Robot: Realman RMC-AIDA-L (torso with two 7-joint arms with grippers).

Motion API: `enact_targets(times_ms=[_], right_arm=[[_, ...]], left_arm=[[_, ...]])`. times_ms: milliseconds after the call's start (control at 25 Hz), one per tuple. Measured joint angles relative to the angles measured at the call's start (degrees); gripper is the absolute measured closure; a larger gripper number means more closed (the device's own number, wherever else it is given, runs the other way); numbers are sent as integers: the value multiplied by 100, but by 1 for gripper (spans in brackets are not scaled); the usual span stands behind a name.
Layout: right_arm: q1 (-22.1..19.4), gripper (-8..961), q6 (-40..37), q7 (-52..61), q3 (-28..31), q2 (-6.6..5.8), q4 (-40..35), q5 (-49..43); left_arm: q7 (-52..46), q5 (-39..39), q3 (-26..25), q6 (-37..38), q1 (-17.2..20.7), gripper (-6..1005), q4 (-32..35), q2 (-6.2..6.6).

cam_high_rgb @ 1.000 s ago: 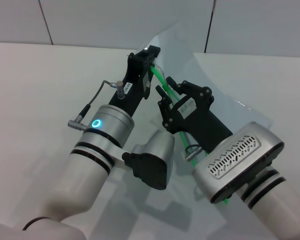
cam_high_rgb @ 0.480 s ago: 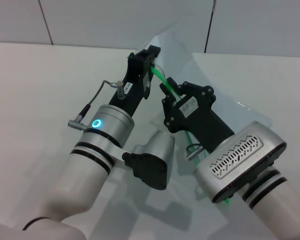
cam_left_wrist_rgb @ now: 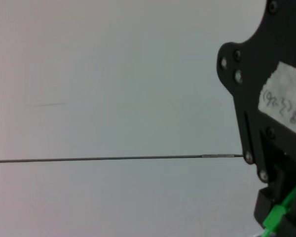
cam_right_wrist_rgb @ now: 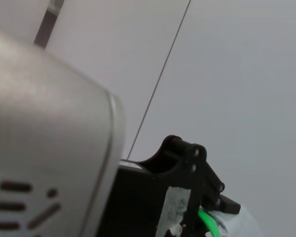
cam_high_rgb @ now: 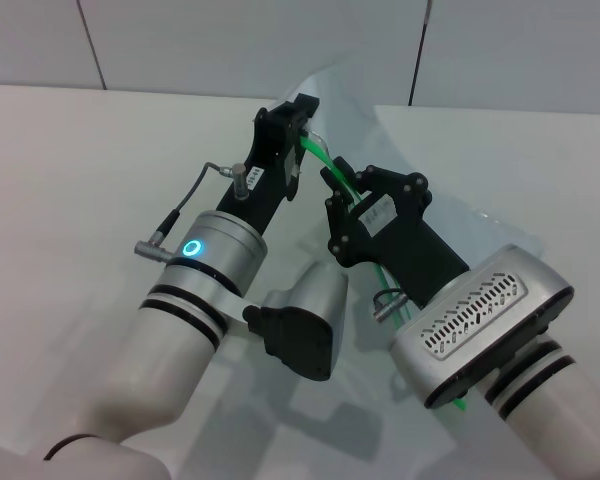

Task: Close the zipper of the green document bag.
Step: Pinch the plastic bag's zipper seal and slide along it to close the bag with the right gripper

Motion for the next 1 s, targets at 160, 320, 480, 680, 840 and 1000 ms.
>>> enact_targets(times_ms=[160,320,480,680,840,1000], right_arm=[[-2,869,0,1,0,0,0,2],[-3,871,1,1,-6,0,0,-2],[-4,871,1,1,-9,0,0,-3],[-4,869,1,-2,-9,0,2,10],[-9,874,1,-10,-9,0,4,22],[-12,875,1,-11,-8,0,8,25]], left_arm=[[0,-3,0,3,0,947,-1,0],[-3,-11,-2,1,1,947,3,1],[-15,-14,-6,-2,1,947,5,1],[-33,-14,-20,-35,7,946,15,1],[-38,-14,-38,-40,20,947,23,1],[-54,-14,-45,-59,28,947,29,0]])
